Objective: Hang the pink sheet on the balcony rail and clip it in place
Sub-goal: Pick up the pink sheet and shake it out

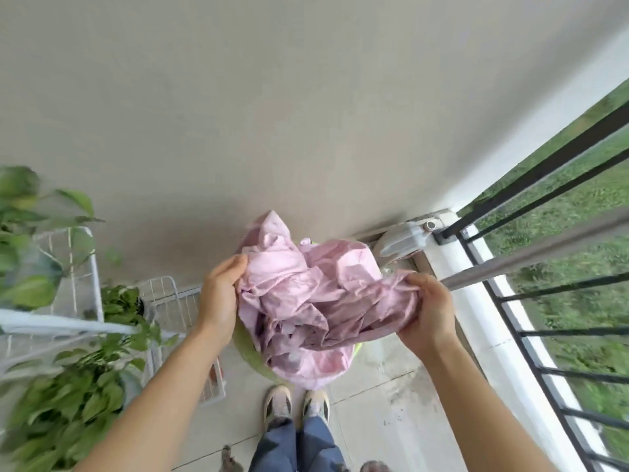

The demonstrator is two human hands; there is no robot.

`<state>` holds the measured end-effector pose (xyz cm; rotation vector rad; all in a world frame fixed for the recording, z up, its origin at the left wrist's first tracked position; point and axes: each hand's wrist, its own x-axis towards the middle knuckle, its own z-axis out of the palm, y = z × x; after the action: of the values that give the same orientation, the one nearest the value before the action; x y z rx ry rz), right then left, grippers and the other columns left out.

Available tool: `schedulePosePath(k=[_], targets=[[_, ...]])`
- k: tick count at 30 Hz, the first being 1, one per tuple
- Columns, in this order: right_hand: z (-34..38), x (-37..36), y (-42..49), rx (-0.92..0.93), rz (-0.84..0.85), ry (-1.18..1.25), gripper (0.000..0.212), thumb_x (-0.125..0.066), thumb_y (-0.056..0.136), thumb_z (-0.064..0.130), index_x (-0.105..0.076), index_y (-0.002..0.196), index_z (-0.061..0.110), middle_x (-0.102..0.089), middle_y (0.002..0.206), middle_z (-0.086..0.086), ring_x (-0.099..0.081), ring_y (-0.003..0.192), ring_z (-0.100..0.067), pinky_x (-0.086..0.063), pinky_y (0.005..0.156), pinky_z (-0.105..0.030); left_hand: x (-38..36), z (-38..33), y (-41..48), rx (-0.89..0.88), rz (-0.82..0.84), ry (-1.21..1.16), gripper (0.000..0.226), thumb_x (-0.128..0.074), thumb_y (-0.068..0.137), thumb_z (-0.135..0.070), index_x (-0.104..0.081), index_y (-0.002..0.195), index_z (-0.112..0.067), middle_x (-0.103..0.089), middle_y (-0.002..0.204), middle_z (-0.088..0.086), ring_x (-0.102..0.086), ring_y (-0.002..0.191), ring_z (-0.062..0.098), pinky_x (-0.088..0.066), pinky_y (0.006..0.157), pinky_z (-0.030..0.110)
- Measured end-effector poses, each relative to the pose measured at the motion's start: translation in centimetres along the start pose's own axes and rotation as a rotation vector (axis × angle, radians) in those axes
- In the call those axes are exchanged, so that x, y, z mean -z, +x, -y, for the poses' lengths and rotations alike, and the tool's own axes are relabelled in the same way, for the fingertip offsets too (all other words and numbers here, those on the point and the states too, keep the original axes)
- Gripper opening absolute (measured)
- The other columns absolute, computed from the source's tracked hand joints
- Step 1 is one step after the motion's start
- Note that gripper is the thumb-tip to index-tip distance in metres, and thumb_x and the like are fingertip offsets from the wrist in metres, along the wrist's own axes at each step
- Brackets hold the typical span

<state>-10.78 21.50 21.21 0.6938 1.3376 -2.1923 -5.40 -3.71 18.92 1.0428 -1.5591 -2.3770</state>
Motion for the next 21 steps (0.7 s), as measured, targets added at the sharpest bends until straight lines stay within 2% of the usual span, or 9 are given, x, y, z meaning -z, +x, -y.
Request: schedulePosePath(k=[3, 5, 8, 11, 12, 14, 16, 18, 21], targets=[[3.2, -0.9, -2.8, -0.072, 0.137, -0.19, 0.046, -0.05, 0.086, 0.042, -0.067, 0.106, 0.005, -0.069, 0.099, -0.02, -0.065, 0.093, -0.035, -0.05, 0.085, -0.045, -1.0, -4.6, -3.5, -0.083, 0.121, -0.051, 0.049, -0.043, 0.094, -0.003, -0.077, 0.063, -0.019, -0.073, 0.069, -0.004, -0.069, 0.067, 0.006, -0.054, 0.064, 0.016], [3.4, -1.6, -3.6, -0.077, 0.13, -0.401, 0.049, -0.057, 0.086, 0.046, -0.06, 0.113, 0.004, -0.067, 0.106, -0.018, -0.064, 0.097, -0.035, -0.051, 0.086, -0.043, -1.3, -6.5, -5.1, -0.093, 0.165, -0.119, 0.038, -0.043, 0.093, -0.005, -0.076, 0.076, -0.013, -0.074, 0.076, 0.001, -0.07, 0.073, 0.011, -0.055, 0.071, 0.02], [0.9, -1.7, -3.3, -0.113, -0.062, -0.548, 0.083, -0.082, 0.059, 0.053, -0.049, 0.123, 0.012, -0.062, 0.115, -0.008, -0.063, 0.101, -0.028, -0.052, 0.09, -0.045, -1.6, -7.5, -6.1, -0.033, 0.172, -0.192, 0.026, -0.043, 0.094, -0.012, -0.066, 0.105, -0.004, -0.074, 0.092, 0.007, -0.07, 0.087, 0.019, -0.054, 0.082, 0.029], [-2.1, -1.6, -3.5, -0.342, -0.027, -0.501, 0.017, -0.057, 0.093, 0.026, -0.058, 0.089, 0.009, -0.062, 0.089, -0.008, -0.061, 0.076, -0.021, -0.051, 0.066, -0.034, -2.2, -7.4, -6.4, 0.02, 0.193, -0.178, 0.025, -0.042, 0.095, -0.015, -0.064, 0.104, -0.005, -0.074, 0.09, 0.008, -0.07, 0.084, 0.02, -0.056, 0.079, 0.031], [-2.1, -1.8, -3.4, -0.329, -0.025, -0.542, 0.019, -0.048, 0.097, 0.016, -0.056, 0.08, 0.011, -0.061, 0.081, -0.007, -0.06, 0.069, -0.019, -0.049, 0.061, -0.03, -2.2, -7.4, -6.3, 0.014, 0.192, -0.142, 0.025, -0.042, 0.096, -0.015, -0.065, 0.099, -0.005, -0.074, 0.086, 0.007, -0.071, 0.081, 0.018, -0.054, 0.08, 0.032], [-0.1, -2.6, -3.1, -0.216, 0.023, -0.528, 0.024, -0.051, 0.093, 0.007, -0.057, 0.07, 0.008, -0.062, 0.069, -0.008, -0.061, 0.06, -0.017, -0.05, 0.057, -0.025, -1.9, -8.0, -5.7, -0.011, 0.179, -0.063, 0.027, -0.043, 0.098, -0.017, -0.067, 0.091, -0.006, -0.074, 0.08, 0.006, -0.07, 0.075, 0.015, -0.053, 0.078, 0.03], [3.6, -4.0, -4.0, 0.009, 0.011, -0.638, 0.013, -0.065, 0.078, 0.009, -0.063, 0.066, 0.008, -0.064, 0.068, -0.008, -0.061, 0.061, -0.018, -0.05, 0.06, -0.026, -1.2, -8.8, -4.6, -0.026, 0.148, 0.037, 0.026, -0.046, 0.098, -0.022, -0.067, 0.09, -0.01, -0.073, 0.077, 0.003, -0.067, 0.073, 0.015, -0.052, 0.071, 0.027], [8.1, -5.7, -6.2, 0.244, 0.061, -0.72, 0.015, -0.067, 0.078, 0.002, -0.063, 0.065, 0.009, -0.062, 0.061, -0.002, -0.058, 0.053, -0.012, -0.046, 0.053, -0.02, -0.8, -9.5, -3.9, 0.003, 0.132, 0.178, 0.024, -0.047, 0.098, -0.026, -0.066, 0.087, -0.017, -0.071, 0.07, -0.004, -0.062, 0.071, 0.015, -0.046, 0.066, 0.027], [12.7, -7.7, -10.0, 0.555, 0.254, -0.743, 0.021, -0.072, 0.077, 0.005, -0.061, 0.072, -0.013, -0.059, 0.069, -0.009, -0.056, 0.065, -0.016, -0.043, 0.065, -0.027, -0.8, -9.9, -3.5, 0.049, 0.157, 0.431, 0.027, -0.049, 0.096, -0.03, -0.063, 0.075, -0.02, -0.065, 0.058, -0.006, -0.054, 0.065, 0.017, -0.037, 0.059, 0.023]])
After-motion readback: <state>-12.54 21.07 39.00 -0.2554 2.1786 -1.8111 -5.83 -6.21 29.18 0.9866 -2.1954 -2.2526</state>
